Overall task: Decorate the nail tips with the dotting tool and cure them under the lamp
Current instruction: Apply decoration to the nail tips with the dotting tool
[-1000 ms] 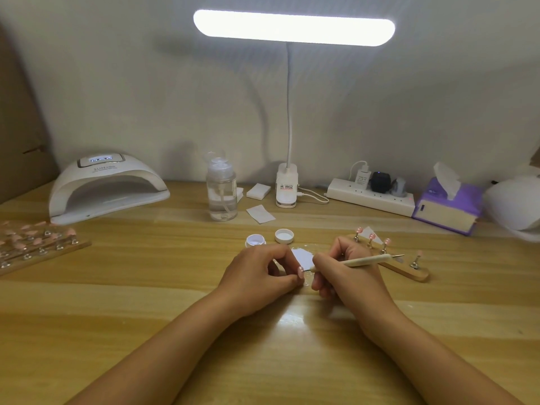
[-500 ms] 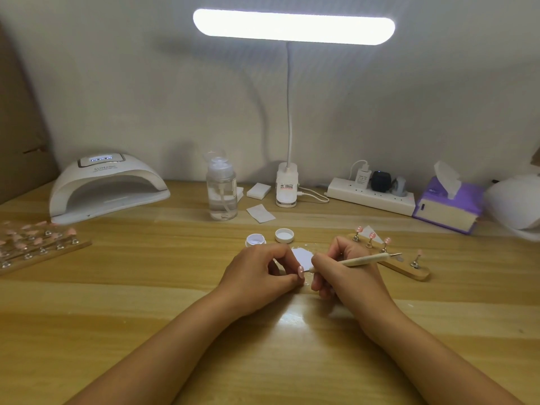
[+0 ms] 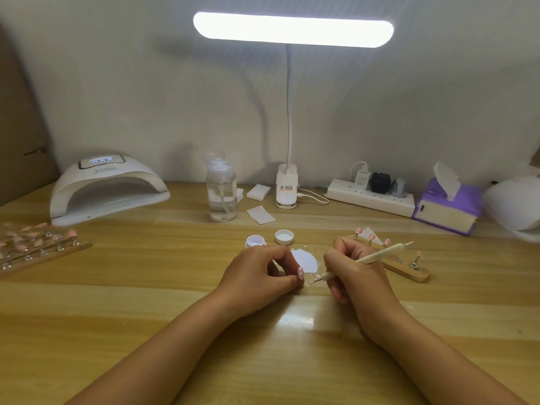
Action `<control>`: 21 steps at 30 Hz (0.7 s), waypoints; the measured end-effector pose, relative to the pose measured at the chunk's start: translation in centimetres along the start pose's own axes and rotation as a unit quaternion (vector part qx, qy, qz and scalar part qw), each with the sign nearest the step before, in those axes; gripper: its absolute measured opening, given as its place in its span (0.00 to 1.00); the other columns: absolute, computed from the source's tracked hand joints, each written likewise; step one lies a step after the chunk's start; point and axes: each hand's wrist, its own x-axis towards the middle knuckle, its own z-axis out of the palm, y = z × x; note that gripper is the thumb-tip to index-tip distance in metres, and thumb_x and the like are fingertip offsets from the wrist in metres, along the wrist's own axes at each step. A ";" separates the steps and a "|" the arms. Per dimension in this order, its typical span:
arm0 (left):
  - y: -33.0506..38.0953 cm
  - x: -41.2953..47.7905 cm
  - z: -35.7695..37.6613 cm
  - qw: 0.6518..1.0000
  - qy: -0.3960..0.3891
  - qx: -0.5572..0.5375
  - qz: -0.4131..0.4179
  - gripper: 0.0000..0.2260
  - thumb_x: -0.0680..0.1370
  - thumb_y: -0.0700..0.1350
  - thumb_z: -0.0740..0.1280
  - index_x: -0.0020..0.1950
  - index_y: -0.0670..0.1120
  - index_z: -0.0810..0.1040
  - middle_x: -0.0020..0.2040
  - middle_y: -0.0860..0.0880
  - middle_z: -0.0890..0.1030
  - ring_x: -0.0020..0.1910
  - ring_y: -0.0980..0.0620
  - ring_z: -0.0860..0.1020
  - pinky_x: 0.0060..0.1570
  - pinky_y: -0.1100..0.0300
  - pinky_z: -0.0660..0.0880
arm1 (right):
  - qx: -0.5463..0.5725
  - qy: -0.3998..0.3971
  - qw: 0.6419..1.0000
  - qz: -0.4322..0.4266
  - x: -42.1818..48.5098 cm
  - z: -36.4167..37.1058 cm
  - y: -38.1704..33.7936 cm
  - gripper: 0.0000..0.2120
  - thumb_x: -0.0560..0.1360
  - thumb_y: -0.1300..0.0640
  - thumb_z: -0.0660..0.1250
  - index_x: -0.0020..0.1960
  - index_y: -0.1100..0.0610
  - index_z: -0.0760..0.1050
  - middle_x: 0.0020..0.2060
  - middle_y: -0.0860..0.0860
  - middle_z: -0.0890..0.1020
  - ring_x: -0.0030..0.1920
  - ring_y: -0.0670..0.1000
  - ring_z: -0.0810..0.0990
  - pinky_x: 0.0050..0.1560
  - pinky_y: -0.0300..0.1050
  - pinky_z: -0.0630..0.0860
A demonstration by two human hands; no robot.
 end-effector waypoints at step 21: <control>0.0 0.0 0.0 1.000 0.001 0.006 -0.001 0.05 0.72 0.53 0.74 0.38 0.59 0.79 0.37 0.61 0.81 0.35 0.61 0.78 0.45 0.51 0.78 | -0.020 -0.015 1.000 0.019 0.2 -0.1 0.2 0.10 0.77 0.60 0.70 0.43 0.58 0.69 0.25 0.52 0.77 0.24 0.45 0.73 0.23 0.35 0.68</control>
